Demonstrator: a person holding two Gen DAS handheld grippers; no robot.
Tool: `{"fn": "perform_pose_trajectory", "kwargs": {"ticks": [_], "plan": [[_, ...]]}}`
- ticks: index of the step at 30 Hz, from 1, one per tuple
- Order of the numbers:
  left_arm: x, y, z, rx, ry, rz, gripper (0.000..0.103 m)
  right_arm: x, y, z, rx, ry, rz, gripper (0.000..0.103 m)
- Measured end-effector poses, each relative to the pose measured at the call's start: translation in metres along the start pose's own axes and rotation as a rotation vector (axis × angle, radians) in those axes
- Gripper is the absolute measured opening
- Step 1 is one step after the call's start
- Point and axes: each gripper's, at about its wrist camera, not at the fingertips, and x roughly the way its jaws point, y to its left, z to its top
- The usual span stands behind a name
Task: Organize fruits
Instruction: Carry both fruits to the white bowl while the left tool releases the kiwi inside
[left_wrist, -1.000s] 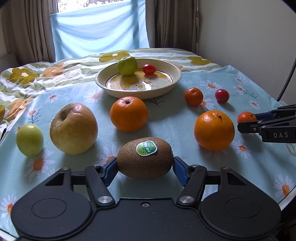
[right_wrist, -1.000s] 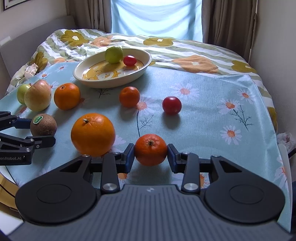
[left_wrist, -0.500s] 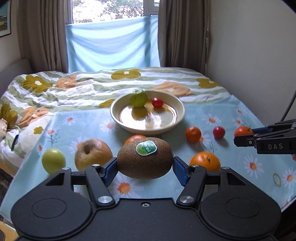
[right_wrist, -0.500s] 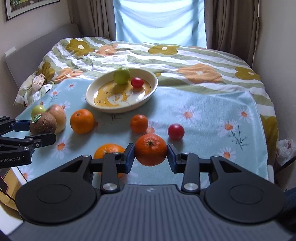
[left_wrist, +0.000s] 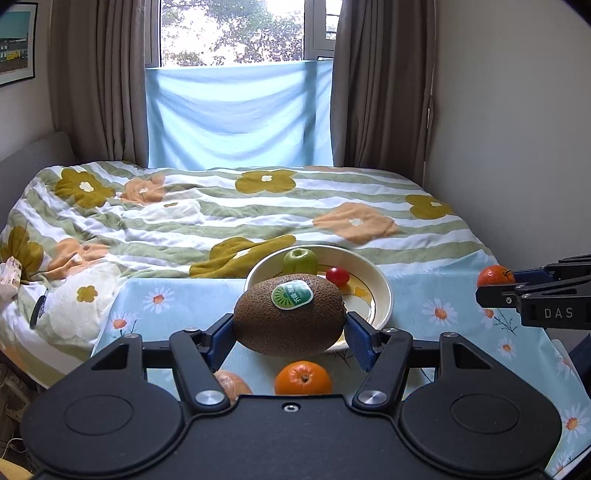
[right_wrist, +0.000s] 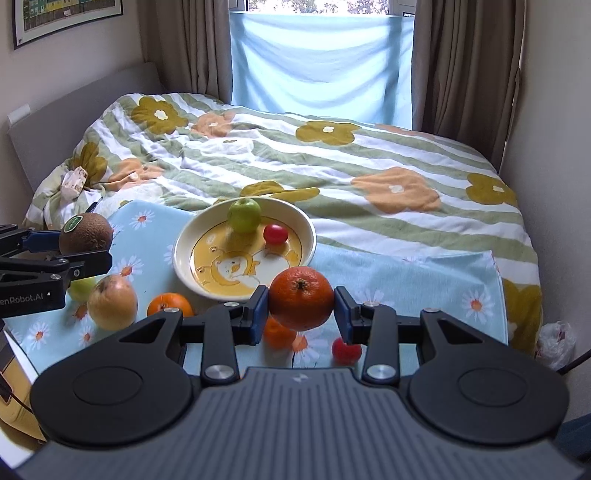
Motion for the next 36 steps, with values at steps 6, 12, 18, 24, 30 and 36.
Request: {"fn": "perform_pose_trajectory", "kwargs": {"ticks": [6, 12, 18, 24, 30, 36], "plan": [[0.044, 0.010, 0.018, 0.017, 0.035, -0.026, 0.068, 0.038, 0.000, 0.020, 0.025, 0.029, -0.032, 0.053], [0.092, 0.020, 0.032, 0.042, 0.086, -0.028, 0.068, 0.079, 0.002, 0.040, 0.076, 0.056, -0.049, 0.053], [0.138, 0.024, 0.039, 0.101, 0.137, -0.027, 0.068, 0.119, 0.004, 0.058, 0.110, 0.078, -0.060, 0.053], [0.172, 0.020, 0.033, 0.203, 0.194, -0.038, 0.068, 0.147, 0.004, 0.068, 0.139, 0.093, -0.074, 0.053], [0.189, 0.014, 0.025, 0.291, 0.227, -0.056, 0.068, 0.165, 0.002, 0.064, 0.175, 0.122, -0.097, 0.053], [0.198, 0.004, 0.023, 0.381, 0.222, -0.058, 0.068, 0.173, 0.000, 0.061, 0.194, 0.140, -0.113, 0.053]]}}
